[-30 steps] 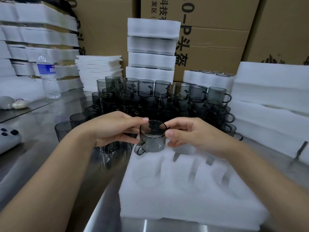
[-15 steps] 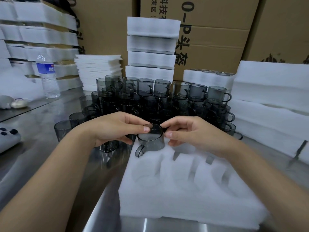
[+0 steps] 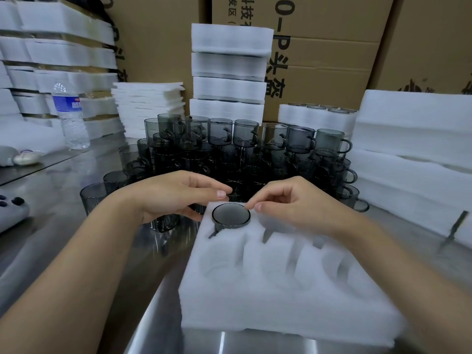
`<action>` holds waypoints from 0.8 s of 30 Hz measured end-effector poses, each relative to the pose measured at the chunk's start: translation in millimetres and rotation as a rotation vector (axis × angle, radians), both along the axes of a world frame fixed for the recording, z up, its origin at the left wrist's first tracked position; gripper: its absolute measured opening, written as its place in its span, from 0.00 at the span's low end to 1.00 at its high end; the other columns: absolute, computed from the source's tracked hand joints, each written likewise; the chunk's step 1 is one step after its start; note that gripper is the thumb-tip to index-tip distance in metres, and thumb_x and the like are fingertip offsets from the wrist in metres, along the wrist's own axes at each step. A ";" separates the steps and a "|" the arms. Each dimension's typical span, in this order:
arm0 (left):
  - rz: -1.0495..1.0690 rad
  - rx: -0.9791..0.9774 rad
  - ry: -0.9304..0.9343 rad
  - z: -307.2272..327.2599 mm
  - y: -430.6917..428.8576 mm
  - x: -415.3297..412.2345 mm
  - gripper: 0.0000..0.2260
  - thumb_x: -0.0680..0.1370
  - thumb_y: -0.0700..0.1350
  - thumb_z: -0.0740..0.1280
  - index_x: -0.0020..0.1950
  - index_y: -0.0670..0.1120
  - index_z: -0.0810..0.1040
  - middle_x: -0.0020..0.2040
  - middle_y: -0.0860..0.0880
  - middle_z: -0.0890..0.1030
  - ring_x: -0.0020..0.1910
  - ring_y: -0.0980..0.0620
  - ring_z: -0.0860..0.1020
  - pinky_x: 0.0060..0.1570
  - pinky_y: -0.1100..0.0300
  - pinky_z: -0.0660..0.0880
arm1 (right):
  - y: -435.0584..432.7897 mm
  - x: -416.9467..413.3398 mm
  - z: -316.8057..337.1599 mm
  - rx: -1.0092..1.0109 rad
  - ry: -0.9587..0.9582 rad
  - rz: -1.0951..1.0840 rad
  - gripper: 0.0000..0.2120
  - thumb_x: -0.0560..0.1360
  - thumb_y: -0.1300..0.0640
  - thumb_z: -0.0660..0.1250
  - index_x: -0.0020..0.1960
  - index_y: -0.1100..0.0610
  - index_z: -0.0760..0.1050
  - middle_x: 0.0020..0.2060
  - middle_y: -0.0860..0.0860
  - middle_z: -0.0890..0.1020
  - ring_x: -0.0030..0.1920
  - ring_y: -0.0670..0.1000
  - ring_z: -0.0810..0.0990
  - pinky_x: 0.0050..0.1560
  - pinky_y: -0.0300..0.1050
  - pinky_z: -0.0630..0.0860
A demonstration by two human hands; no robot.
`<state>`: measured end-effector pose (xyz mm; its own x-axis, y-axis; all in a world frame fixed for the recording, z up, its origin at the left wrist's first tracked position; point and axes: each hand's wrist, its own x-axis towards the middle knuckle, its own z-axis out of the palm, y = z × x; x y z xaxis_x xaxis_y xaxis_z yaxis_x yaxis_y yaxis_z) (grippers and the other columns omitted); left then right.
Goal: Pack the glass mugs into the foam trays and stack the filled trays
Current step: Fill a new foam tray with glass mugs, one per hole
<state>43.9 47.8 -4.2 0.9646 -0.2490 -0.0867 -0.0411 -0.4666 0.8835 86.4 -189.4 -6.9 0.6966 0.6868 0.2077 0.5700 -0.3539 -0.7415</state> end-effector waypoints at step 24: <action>0.797 0.545 -1.012 -11.8 -5.2 11.8 0.17 0.74 0.47 0.70 0.62 0.52 0.78 0.58 0.53 0.78 0.53 0.51 0.69 0.50 0.57 0.67 | -0.4 -0.7 0.3 -0.139 0.016 -0.009 0.06 0.75 0.53 0.67 0.45 0.46 0.84 0.30 0.41 0.79 0.35 0.49 0.79 0.33 0.33 0.67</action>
